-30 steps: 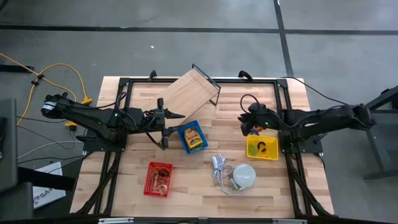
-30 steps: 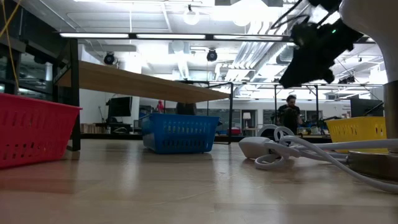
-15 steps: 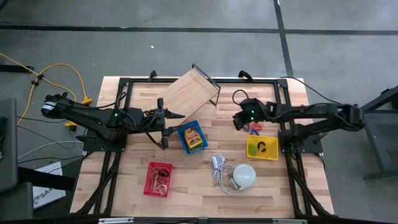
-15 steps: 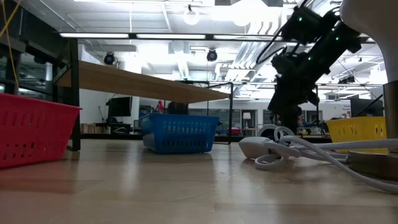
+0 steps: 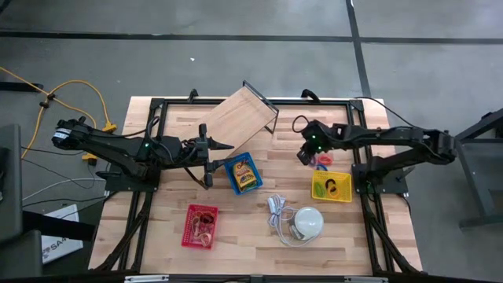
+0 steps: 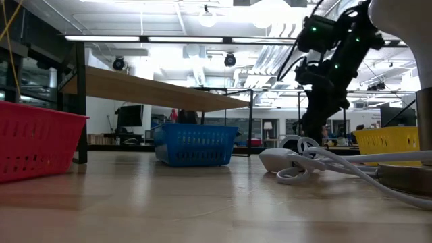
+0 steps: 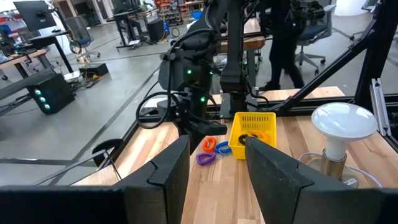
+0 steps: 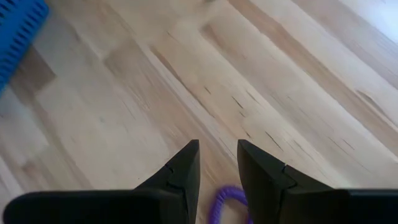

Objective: Pick & Place Office Desk Supplies
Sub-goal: Put the violet spring keychain into the yellow bin

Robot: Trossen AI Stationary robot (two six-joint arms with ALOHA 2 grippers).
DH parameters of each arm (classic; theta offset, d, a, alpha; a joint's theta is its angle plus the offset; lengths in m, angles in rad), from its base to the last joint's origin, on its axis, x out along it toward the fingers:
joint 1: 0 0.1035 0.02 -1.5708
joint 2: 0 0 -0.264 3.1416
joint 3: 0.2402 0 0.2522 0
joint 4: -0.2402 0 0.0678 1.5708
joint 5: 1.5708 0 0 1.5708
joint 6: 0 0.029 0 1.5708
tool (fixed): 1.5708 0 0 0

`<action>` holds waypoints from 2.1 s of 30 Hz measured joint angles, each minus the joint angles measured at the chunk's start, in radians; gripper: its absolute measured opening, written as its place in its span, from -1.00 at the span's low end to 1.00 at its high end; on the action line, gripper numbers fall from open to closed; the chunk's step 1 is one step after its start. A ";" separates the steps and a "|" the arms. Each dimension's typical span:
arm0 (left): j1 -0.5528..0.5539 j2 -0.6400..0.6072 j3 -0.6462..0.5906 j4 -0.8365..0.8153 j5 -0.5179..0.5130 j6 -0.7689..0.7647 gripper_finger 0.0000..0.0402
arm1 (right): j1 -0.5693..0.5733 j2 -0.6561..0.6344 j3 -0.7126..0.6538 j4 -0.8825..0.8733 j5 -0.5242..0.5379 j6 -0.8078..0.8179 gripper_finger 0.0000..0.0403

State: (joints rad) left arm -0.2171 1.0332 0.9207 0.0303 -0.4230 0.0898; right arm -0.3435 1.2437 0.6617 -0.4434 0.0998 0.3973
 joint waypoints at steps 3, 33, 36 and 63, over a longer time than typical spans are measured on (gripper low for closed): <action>0.000 0.000 0.000 0.000 0.000 0.000 -0.25 | 0.000 0.036 0.061 -0.082 -0.005 -0.013 -0.52; 0.000 0.000 0.000 0.000 0.000 0.000 -0.25 | 0.055 0.303 0.248 -0.372 -0.018 0.113 -0.52; 0.000 0.000 0.000 0.000 0.000 0.000 -0.25 | 0.056 0.303 0.248 -0.376 -0.018 0.129 -0.52; 0.000 0.000 0.000 0.000 0.000 0.000 -0.25 | 0.062 0.403 0.248 -0.396 -0.020 0.182 -0.52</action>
State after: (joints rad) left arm -0.2172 1.0332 0.9207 0.0307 -0.4232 0.0898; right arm -0.2813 1.6470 0.9092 -0.8398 0.0793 0.5797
